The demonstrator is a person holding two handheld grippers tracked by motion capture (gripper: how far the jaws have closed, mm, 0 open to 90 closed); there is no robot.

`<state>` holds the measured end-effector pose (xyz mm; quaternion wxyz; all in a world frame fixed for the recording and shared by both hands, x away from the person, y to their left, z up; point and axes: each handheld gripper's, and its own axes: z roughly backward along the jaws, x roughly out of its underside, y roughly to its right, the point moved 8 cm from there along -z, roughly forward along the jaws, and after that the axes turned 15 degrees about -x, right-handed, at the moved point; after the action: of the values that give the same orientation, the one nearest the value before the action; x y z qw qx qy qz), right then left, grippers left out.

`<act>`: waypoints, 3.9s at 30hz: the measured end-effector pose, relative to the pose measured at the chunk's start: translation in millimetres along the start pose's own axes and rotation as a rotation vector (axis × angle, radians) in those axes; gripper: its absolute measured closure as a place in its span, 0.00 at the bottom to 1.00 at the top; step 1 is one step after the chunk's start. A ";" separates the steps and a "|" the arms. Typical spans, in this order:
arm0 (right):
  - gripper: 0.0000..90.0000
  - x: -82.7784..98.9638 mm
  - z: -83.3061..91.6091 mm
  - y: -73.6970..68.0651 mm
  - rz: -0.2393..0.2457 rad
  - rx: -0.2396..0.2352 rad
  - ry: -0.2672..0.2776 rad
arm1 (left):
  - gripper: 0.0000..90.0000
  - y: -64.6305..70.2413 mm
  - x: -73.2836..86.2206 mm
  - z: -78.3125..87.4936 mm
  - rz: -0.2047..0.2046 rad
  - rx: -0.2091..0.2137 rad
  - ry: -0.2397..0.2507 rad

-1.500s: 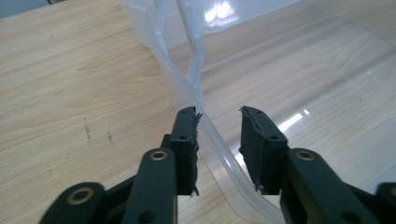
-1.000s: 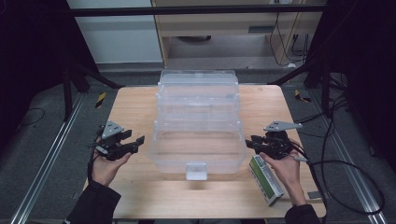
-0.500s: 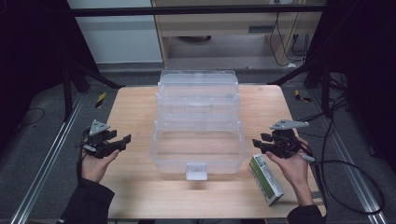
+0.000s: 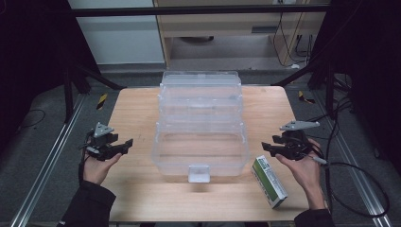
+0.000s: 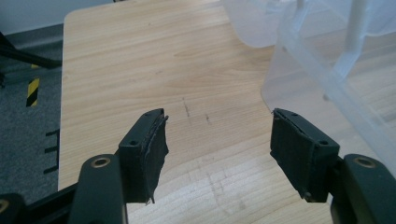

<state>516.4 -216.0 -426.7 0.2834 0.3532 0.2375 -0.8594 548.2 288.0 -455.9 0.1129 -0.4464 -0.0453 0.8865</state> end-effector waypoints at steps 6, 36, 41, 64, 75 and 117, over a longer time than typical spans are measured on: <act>0.49 0.7 8.5 -1.7 -0.003 0.012 -0.036 | 0.39 0.6 3.3 -4.7 -0.010 0.004 -0.019; 0.36 12.1 13.7 -25.0 -0.048 -0.014 -0.198 | 0.37 -8.8 10.9 -13.8 0.003 -0.010 -0.060; 0.34 13.8 15.8 -33.9 -0.047 -0.010 -0.244 | 0.37 -5.9 11.2 -14.3 -0.006 -0.012 -0.065; 0.36 39.6 5.9 -38.5 -0.086 -0.019 -0.386 | 0.36 4.3 19.8 -24.1 -0.069 -0.031 -0.102; 0.44 46.9 3.6 -43.5 -0.105 -0.018 -0.450 | 0.36 4.7 20.9 -25.8 -0.077 -0.037 -0.108; 0.64 66.3 -11.3 -39.3 -0.166 0.004 -0.592 | 0.35 4.3 27.7 -31.1 -0.091 -0.041 -0.141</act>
<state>456.9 -201.8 -474.9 0.2685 0.0674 0.1711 -0.9455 556.5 289.9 -496.8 0.1407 -0.3824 -0.0914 0.9086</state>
